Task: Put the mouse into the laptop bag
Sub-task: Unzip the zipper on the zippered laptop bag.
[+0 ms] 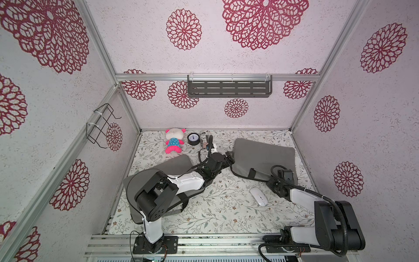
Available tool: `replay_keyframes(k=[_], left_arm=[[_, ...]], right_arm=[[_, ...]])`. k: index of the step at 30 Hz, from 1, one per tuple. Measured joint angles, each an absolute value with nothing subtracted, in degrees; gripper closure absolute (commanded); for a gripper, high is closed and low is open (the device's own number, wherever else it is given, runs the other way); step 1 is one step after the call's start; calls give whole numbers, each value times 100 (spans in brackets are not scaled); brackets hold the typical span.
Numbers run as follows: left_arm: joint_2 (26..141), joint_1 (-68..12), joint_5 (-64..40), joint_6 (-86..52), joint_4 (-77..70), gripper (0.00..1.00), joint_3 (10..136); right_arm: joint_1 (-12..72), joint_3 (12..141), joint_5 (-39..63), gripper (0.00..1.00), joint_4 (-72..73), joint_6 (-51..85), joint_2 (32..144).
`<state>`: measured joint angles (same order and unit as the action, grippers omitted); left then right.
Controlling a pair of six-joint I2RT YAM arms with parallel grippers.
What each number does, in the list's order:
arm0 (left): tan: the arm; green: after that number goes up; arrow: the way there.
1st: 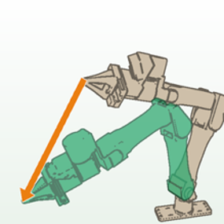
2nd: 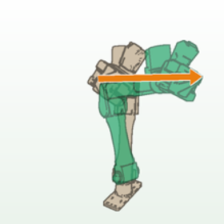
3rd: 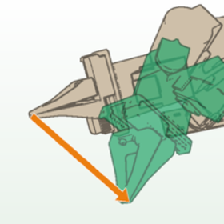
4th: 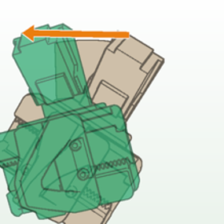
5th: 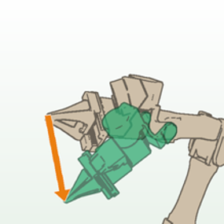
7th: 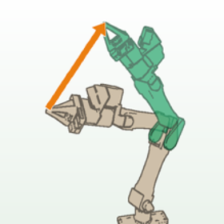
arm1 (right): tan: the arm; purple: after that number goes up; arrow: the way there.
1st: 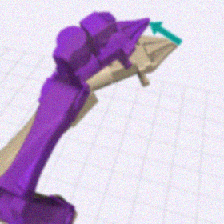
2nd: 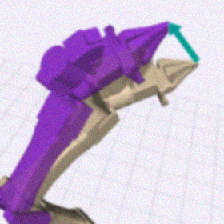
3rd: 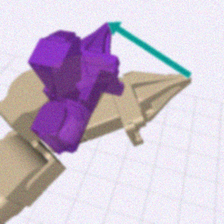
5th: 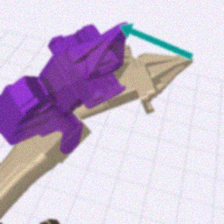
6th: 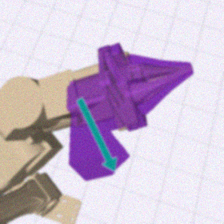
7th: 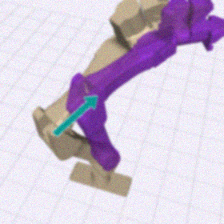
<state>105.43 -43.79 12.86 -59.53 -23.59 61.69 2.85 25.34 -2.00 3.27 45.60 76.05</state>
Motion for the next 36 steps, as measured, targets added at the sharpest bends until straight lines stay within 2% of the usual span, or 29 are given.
replay_keyframes(k=[2, 10, 19, 31, 34, 36], left_arm=[[10648, -4167, 952, -5946, -2206, 13, 6425], [11946, -3253, -150, -6093, -2073, 12, 7516], [12811, -3339, -766, -6158, -1647, 13, 8259], [13646, -3632, -1262, -6285, -1507, 19, 9279], [13802, -3719, -1328, -6329, -1474, 24, 9384], [13882, -3771, -1376, -6357, -1468, 35, 9509]], right_arm=[[285, 2526, -239, 100, 336, 4504, 7601], [283, 2526, -379, 100, 276, 4425, 7546], [281, 2526, -429, 100, 228, 4351, 7463], [281, 2526, -414, 100, 246, 4353, 7498], [281, 2526, -405, 100, 301, 4353, 7581], [281, 2526, -403, 100, 333, 4353, 7599]])
